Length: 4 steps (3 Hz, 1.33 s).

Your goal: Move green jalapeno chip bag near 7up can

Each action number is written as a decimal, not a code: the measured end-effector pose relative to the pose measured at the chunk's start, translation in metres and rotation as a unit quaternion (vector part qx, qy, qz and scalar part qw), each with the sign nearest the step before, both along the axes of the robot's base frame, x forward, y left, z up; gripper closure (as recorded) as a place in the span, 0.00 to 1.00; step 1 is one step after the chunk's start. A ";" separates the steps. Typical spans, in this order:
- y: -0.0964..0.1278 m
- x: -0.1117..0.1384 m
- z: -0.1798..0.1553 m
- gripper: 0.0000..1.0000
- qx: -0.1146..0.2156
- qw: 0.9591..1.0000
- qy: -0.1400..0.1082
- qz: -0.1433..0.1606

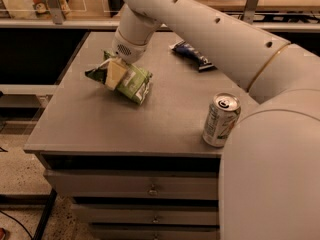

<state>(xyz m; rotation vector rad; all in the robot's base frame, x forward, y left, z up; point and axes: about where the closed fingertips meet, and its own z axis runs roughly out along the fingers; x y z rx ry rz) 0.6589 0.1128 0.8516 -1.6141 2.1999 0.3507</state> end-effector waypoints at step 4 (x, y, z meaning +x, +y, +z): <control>-0.070 -0.017 0.041 0.77 0.002 0.999 -0.031 -0.028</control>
Offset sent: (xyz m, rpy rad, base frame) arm -0.0157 -0.0429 0.0272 0.0251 -0.0138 -0.0195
